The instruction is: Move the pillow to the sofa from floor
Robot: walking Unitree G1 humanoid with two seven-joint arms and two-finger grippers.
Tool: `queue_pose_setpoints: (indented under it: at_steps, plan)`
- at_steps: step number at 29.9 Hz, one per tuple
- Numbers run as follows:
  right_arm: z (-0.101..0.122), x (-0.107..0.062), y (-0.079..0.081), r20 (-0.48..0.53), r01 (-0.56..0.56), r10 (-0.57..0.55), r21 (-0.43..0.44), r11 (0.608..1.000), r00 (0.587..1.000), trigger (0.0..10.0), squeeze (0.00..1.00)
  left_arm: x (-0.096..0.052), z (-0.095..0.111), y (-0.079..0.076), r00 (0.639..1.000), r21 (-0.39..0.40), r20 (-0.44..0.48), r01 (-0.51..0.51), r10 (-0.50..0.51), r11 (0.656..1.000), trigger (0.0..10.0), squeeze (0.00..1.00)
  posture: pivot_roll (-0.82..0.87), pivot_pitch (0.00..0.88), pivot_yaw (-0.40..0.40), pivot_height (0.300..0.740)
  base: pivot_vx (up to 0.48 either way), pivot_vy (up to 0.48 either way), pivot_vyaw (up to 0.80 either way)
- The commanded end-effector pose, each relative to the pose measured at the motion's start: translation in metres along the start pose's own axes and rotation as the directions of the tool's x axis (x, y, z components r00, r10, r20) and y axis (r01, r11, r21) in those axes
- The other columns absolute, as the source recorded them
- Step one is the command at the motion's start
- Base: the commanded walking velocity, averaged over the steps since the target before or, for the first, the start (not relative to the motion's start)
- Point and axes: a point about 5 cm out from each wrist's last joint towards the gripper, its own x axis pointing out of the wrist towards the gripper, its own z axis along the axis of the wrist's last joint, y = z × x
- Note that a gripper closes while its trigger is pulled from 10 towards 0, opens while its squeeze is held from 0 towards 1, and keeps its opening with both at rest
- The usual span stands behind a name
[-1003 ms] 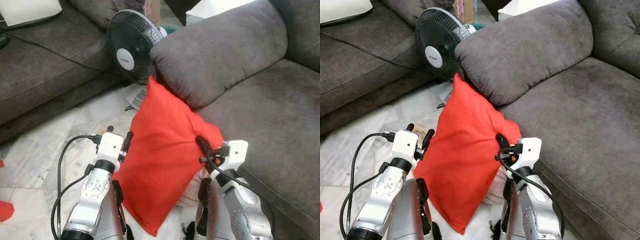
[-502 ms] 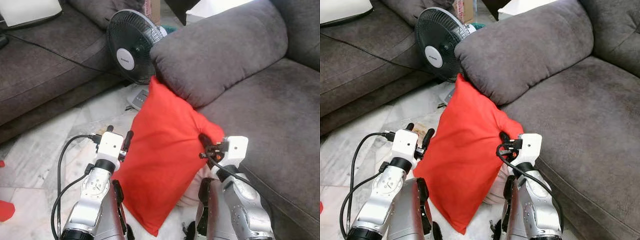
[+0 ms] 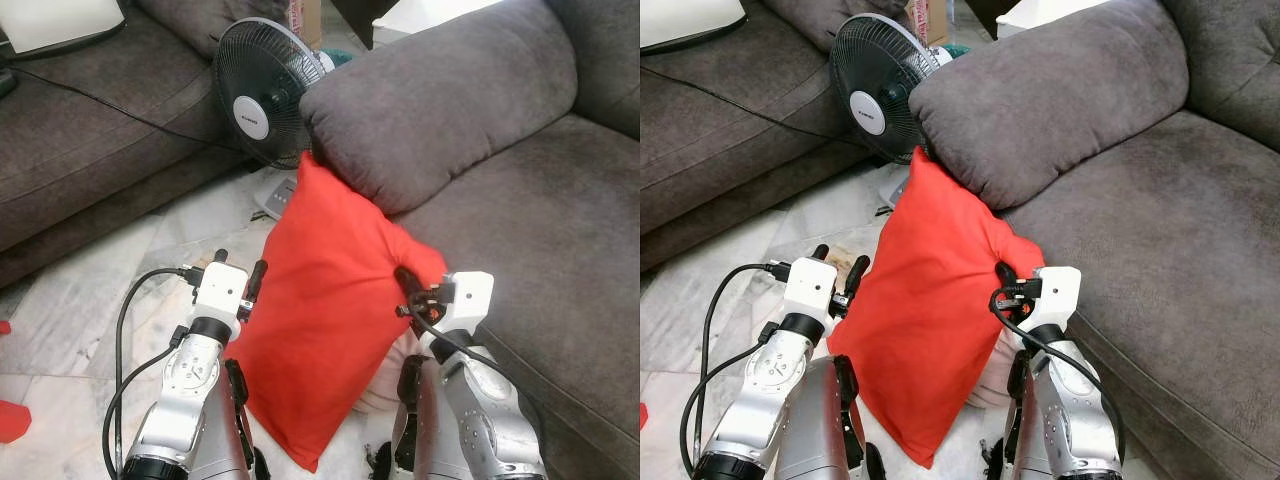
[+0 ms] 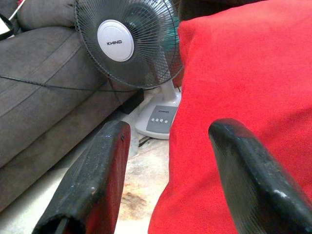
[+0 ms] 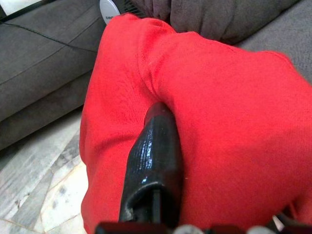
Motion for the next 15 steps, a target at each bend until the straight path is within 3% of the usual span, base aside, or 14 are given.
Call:
queue_pose_setpoints:
  at_steps: [1, 10, 15]
  plan:
    - [0.0202, 0.0046, 0.0027, 0.101, -0.013, 0.017, -0.038, 0.999, 0.995, 10.0, 0.0, -0.0024, -0.0024, -0.0005, 1.0, 0.012, -0.006, 0.004, -0.004, 1.0, 10.0, 0.0, 0.15, 0.134, 0.004, 0.478, 0.0, 0.0, 0.0]
    - [0.0183, 0.0054, 0.0027, 0.092, -0.009, 0.013, -0.042, 0.999, 0.996, 10.0, 0.0, -0.0028, -0.0028, -0.0003, 1.0, 0.014, -0.007, 0.006, -0.006, 1.0, 10.0, 0.0, 0.15, 0.128, 0.006, 0.478, 0.0, 0.0, 0.0]
    - [0.0183, 0.006, 0.0032, 0.097, -0.013, 0.016, -0.038, 0.999, 0.995, 10.0, 0.0, -0.0027, -0.0028, 0.0003, 1.0, 0.015, -0.006, 0.006, -0.006, 1.0, 10.0, 0.0, 0.15, 0.122, 0.008, 0.504, 0.0, 0.0, 0.0]
